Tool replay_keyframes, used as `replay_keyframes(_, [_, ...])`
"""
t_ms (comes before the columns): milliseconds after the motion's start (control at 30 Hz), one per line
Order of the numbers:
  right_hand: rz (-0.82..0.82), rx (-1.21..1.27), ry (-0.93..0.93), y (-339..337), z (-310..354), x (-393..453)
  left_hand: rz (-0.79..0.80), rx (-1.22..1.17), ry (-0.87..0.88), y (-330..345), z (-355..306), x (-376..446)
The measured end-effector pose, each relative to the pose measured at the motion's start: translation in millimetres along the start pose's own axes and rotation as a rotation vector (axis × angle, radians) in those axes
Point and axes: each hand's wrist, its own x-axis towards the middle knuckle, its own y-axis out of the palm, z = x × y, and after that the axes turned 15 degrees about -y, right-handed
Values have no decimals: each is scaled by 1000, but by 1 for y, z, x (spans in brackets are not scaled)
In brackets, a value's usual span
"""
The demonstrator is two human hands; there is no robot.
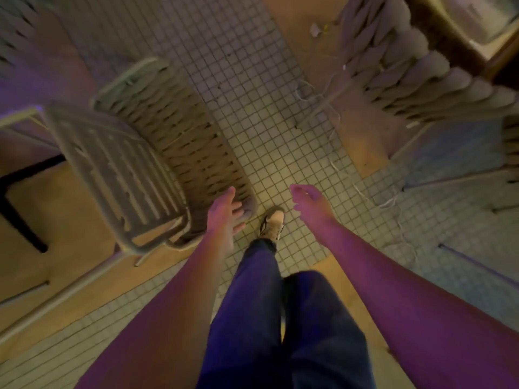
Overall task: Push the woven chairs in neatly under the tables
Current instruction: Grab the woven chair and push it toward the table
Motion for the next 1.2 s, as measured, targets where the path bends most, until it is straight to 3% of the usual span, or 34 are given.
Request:
replay_keyframes(267, [218,-191,-91,-37,64,102,-105,-334,-37,45,-37,21])
replay_keyframes(567, [562,-517,-281,-30,129,220,-126,-844,-88,119,-64,49])
replay_keyframes(967, [945,-850,-345,62,153,289,-31,-1496,-110,136,-89,96])
replay_keyframes(1200, [1071,-917,-363,135,142,331,-62,-1616,-191,133,-89,142])
